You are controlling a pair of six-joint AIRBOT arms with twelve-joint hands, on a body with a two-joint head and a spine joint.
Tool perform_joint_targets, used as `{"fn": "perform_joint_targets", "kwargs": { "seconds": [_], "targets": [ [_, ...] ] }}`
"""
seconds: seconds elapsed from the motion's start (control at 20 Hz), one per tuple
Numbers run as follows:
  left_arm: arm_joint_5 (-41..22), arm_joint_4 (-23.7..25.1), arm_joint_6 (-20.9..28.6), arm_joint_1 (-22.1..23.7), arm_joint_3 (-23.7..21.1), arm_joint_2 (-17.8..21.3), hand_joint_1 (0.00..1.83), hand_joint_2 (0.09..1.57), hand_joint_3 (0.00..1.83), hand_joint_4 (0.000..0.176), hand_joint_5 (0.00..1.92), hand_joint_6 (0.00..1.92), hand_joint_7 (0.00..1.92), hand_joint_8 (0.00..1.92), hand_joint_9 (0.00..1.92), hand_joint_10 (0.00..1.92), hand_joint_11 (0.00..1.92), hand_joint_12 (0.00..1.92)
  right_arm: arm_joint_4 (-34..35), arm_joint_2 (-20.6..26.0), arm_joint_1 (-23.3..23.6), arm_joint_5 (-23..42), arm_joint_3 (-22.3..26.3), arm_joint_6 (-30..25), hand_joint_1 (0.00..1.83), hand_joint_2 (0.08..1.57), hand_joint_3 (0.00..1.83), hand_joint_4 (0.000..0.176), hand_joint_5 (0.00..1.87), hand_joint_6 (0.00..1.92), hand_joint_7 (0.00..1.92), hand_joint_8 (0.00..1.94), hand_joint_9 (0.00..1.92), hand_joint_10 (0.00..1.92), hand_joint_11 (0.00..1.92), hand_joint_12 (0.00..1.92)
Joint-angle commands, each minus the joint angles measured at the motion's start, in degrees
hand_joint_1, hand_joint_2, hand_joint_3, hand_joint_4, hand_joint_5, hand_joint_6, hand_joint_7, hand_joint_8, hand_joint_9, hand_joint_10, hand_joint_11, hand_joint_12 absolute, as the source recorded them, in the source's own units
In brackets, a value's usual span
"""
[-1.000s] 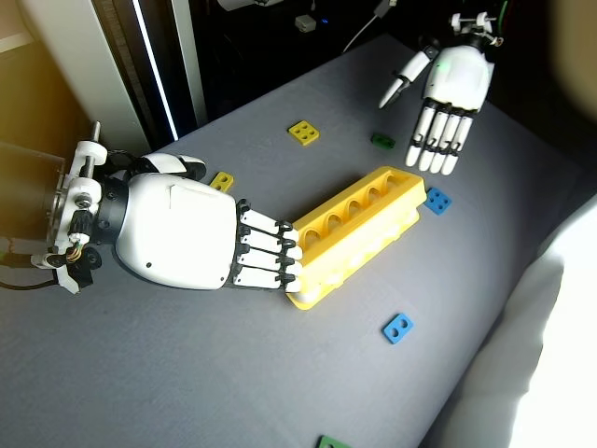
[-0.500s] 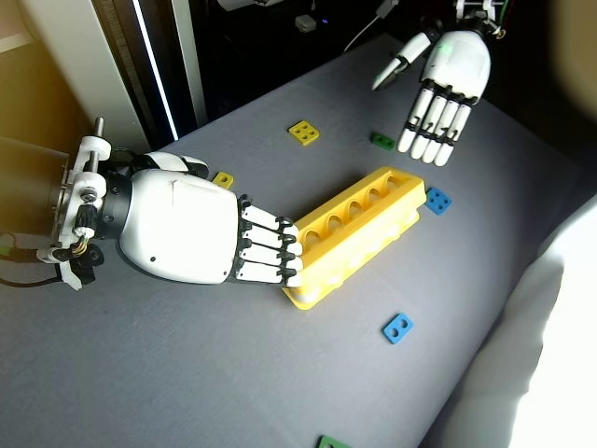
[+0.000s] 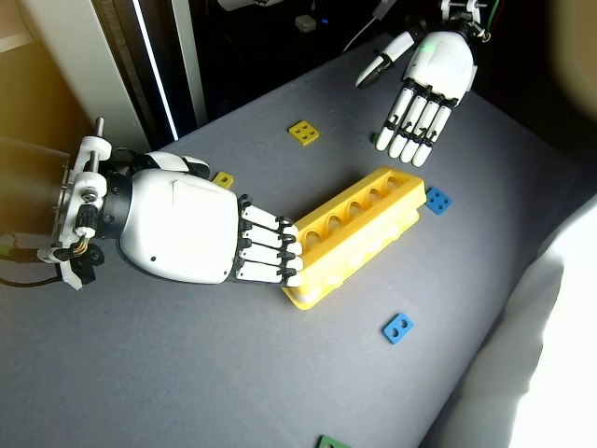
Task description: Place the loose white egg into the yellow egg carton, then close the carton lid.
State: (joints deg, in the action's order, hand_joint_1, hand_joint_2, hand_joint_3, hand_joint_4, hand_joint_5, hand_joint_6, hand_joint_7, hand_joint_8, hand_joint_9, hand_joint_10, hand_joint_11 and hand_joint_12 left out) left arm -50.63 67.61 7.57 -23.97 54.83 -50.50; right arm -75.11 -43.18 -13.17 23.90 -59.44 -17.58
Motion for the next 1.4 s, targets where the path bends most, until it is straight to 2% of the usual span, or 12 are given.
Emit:
{"fn": "perform_joint_targets", "kwargs": {
  "seconds": [0.0, 0.45, 0.65, 0.85, 0.95, 1.15, 1.35],
  "targets": [
    [-3.3, -3.0, -0.1, 0.8, -0.1, 0.4, 0.00, 1.20, 0.00, 0.000, 0.00, 0.00, 0.00, 0.00, 0.00, 0.00, 0.00, 0.00, 2.3, 0.8, 0.3, 2.0, -0.1, -0.4, 0.31, 0.89, 0.00, 0.000, 0.13, 0.00, 0.08, 0.00, 0.05, 0.00, 0.00, 0.20],
    [0.9, 2.2, -4.1, 0.8, -0.5, -4.7, 0.00, 1.20, 0.00, 0.000, 0.01, 0.00, 0.00, 0.00, 0.00, 0.00, 0.00, 0.00, 2.3, 0.8, 0.3, 2.0, -0.1, -0.4, 0.31, 0.89, 0.00, 0.000, 0.12, 0.00, 0.08, 0.00, 0.04, 0.00, 0.00, 0.16],
    [2.5, 2.4, -4.8, -1.2, 1.0, -6.2, 0.00, 1.21, 0.00, 0.000, 0.01, 0.00, 0.00, 0.00, 0.00, 0.00, 0.00, 0.00, 2.3, 0.8, 0.3, 2.0, -0.1, -0.5, 0.32, 0.89, 0.00, 0.000, 0.13, 0.00, 0.10, 0.00, 0.06, 0.00, 0.00, 0.21],
    [3.2, 3.4, -4.8, -3.6, 1.1, -6.4, 0.00, 1.21, 0.00, 0.000, 0.02, 0.01, 0.00, 0.00, 0.00, 0.00, 0.00, 0.00, 2.3, 0.8, 0.3, 2.0, -0.1, -0.5, 0.30, 0.90, 0.00, 0.000, 0.12, 0.00, 0.07, 0.00, 0.04, 0.00, 0.00, 0.17],
    [3.0, 3.2, -4.8, -3.6, 0.7, -5.9, 0.00, 1.21, 0.00, 0.000, 0.01, 0.00, 0.00, 0.00, 0.00, 0.00, 0.00, 0.00, 2.3, 0.8, 0.3, 2.1, -0.1, -0.5, 0.31, 0.89, 0.00, 0.000, 0.13, 0.00, 0.08, 0.00, 0.04, 0.00, 0.00, 0.19],
    [-0.2, 0.9, -5.4, -0.2, -0.3, -3.3, 0.00, 1.21, 0.00, 0.000, 0.02, 0.00, 0.00, 0.00, 0.00, 0.00, 0.00, 0.00, 2.3, 0.8, 0.3, 2.1, -0.1, -0.5, 0.29, 0.91, 0.00, 0.000, 0.13, 0.00, 0.09, 0.00, 0.04, 0.00, 0.00, 0.17],
    [-4.6, 0.1, -5.4, 1.2, -1.1, 1.7, 0.00, 1.20, 0.00, 0.000, 0.02, 0.00, 0.00, 0.00, 0.00, 0.00, 0.00, 0.00, 2.3, 0.8, 0.3, 2.1, 0.0, -0.5, 0.31, 0.91, 0.00, 0.000, 0.14, 0.00, 0.10, 0.00, 0.05, 0.00, 0.00, 0.16]
  ]
}}
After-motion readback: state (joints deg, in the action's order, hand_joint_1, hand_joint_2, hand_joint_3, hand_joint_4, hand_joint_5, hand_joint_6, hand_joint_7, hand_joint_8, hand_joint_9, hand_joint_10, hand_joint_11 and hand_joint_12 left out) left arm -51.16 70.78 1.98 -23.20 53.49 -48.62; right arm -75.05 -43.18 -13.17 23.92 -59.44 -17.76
